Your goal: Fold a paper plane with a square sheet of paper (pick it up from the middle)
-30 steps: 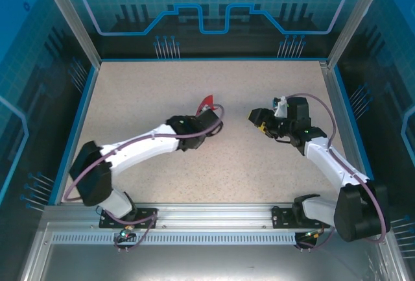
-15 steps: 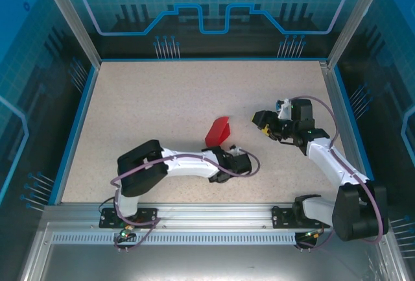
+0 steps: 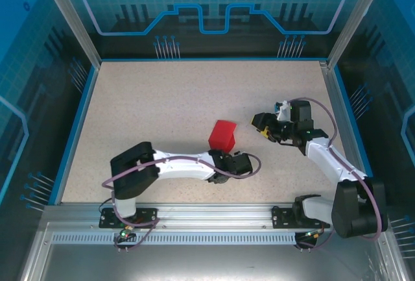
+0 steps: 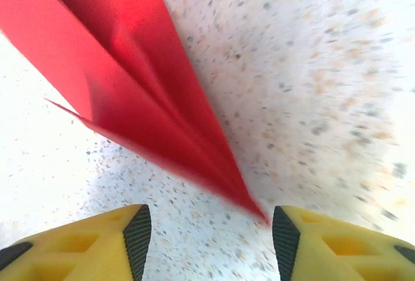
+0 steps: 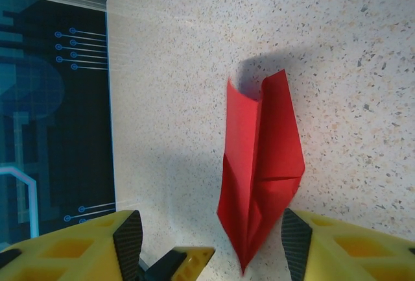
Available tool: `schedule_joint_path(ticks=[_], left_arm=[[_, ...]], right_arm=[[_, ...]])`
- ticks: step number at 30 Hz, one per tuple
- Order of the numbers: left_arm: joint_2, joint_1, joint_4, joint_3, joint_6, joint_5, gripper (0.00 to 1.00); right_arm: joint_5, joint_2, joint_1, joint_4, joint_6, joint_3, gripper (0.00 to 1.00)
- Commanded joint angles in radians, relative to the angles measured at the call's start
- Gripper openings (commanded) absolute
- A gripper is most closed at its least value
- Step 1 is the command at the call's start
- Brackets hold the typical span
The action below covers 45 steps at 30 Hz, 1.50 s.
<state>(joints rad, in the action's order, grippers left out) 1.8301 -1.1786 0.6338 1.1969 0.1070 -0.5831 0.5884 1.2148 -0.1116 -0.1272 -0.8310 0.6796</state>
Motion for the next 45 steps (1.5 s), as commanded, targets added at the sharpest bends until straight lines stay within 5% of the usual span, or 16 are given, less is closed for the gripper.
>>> schedule_joint_path(ticks=[1,6,10,22,30,45], left_arm=[[-0.12,0.032,-0.009,-0.029,-0.08,0.222,0.6],[-0.288,0.166,0.017,-0.065,-0.208,0.533,0.65],[-0.396,0.307,0.027,-0.106,-0.314,0.673,0.67],[-0.54,0.636,-0.068,-0.29,-0.521,0.727,0.68],[-0.555,0.7,-0.091,-0.357,-0.522,0.764,0.68],[-0.493,0.708,-0.103,-0.345,-0.506,0.803,0.68]], right_arm=[[0.018,0.013,-0.018,-0.015,0.025,0.009,0.61],[-0.024,0.022,-0.079,-0.032,0.032,0.006,0.56],[-0.081,0.02,-0.172,-0.011,0.005,-0.007,0.51],[-0.26,0.232,-0.51,0.043,-0.049,0.127,0.32],[-0.36,0.402,-0.602,-0.059,0.028,0.268,0.25],[-0.423,0.442,-0.567,-0.149,0.092,0.239,0.17]])
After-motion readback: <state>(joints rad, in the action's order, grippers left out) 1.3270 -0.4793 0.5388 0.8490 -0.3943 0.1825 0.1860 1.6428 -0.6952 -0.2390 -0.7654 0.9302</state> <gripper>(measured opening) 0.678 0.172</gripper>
